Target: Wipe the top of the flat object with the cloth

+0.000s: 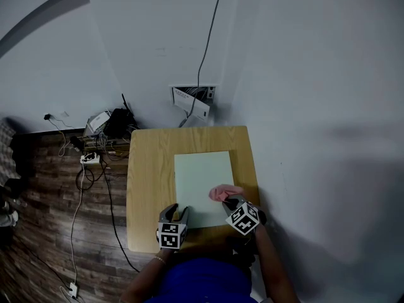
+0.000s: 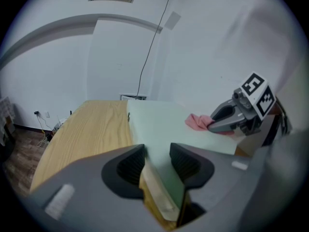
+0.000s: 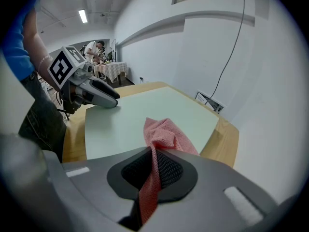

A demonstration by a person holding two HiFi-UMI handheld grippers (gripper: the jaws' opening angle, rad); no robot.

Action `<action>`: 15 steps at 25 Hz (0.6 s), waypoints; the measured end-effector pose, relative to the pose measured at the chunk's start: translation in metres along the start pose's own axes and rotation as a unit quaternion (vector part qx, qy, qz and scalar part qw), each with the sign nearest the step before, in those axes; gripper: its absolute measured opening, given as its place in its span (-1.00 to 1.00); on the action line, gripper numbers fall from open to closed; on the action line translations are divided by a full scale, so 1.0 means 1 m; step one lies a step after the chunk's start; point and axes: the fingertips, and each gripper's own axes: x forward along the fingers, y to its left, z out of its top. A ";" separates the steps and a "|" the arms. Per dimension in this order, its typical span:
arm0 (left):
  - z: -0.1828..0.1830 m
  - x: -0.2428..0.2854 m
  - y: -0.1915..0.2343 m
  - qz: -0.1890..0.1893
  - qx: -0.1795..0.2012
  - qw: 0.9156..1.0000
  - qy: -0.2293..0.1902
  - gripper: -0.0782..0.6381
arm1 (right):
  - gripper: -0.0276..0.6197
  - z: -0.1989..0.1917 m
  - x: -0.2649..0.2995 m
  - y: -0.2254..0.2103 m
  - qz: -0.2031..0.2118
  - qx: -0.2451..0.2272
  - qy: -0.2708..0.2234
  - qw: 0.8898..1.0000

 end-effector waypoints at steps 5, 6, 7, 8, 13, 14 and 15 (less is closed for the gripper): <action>-0.001 0.000 0.000 0.001 -0.003 1.000 0.000 -0.31 | -0.87 -0.001 0.000 0.001 0.000 0.006 -0.003 1.000; -0.001 -0.001 0.000 0.000 -0.005 1.000 -0.001 -0.31 | -0.87 0.000 0.000 0.001 0.000 0.005 -0.003 1.000; -0.001 -0.001 0.001 -0.002 -0.008 1.000 -0.002 -0.31 | -0.87 0.000 0.001 0.001 0.001 0.006 -0.002 1.000; 0.000 -0.001 0.002 -0.005 -0.013 1.000 -0.004 -0.31 | -0.87 0.000 0.001 0.001 0.002 0.006 -0.003 1.000; 0.000 -0.007 0.000 -0.033 -0.013 0.999 -0.011 -0.31 | -0.87 0.000 0.000 0.000 0.000 0.011 -0.006 1.000; -0.001 -0.011 -0.002 -0.040 0.001 0.999 -0.008 -0.31 | -0.87 0.000 0.000 0.000 0.000 0.012 -0.006 1.000; -0.002 -0.014 -0.004 -0.048 0.015 0.999 -0.005 -0.31 | -0.87 0.000 -0.001 0.001 -0.001 0.013 -0.005 1.000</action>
